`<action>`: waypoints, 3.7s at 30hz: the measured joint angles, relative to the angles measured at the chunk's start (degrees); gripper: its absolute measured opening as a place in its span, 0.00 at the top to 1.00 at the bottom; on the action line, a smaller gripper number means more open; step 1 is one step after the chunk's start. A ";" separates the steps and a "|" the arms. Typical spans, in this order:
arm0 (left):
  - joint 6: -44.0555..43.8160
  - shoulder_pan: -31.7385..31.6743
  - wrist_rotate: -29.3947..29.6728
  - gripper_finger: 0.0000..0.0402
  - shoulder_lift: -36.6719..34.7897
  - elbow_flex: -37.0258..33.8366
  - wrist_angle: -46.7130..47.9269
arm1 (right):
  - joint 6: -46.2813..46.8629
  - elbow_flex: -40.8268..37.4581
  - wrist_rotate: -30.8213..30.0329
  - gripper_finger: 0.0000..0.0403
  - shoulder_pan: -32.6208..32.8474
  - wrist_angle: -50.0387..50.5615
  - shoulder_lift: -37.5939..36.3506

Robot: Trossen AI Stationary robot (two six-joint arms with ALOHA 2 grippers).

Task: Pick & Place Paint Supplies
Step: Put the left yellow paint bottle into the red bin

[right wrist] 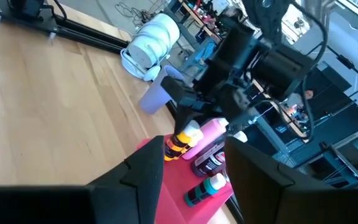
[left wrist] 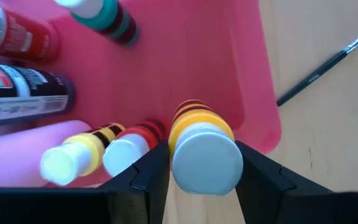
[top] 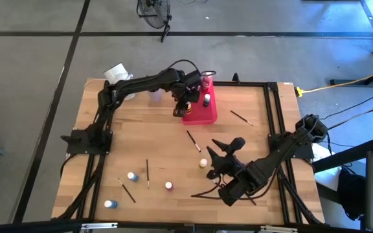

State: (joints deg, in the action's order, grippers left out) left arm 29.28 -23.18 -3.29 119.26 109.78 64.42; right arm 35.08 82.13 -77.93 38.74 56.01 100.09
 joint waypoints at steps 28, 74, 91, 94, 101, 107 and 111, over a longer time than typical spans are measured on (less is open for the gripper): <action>-0.79 -2.05 -0.92 0.64 4.37 0.00 0.18 | 6.67 0.00 0.60 0.57 0.00 5.27 0.00; -1.46 -2.05 -1.23 0.60 4.55 -3.45 -2.29 | 7.16 0.00 3.61 0.57 0.00 5.51 0.00; -2.05 -2.03 -1.25 0.60 4.55 -3.48 -3.16 | 7.16 0.00 3.63 0.57 0.00 5.49 0.00; -2.58 -2.05 -1.26 0.60 4.55 -3.48 -3.19 | 7.17 0.00 3.63 0.57 0.00 5.48 0.00; -3.21 -2.05 -1.45 0.55 4.55 -3.48 -3.26 | 7.18 0.00 3.63 0.57 0.00 5.49 0.00; -3.21 -2.05 -1.49 0.47 4.55 -3.48 -3.27 | 7.18 0.00 3.65 0.57 0.00 5.49 0.00; -3.19 -2.04 -1.49 0.45 4.55 -3.41 -3.21 | 7.18 0.00 3.67 0.57 0.00 5.51 0.00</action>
State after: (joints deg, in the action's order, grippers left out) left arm 26.09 -25.22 -4.78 123.81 106.37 61.21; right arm 42.26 82.13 -74.26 38.74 61.52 100.09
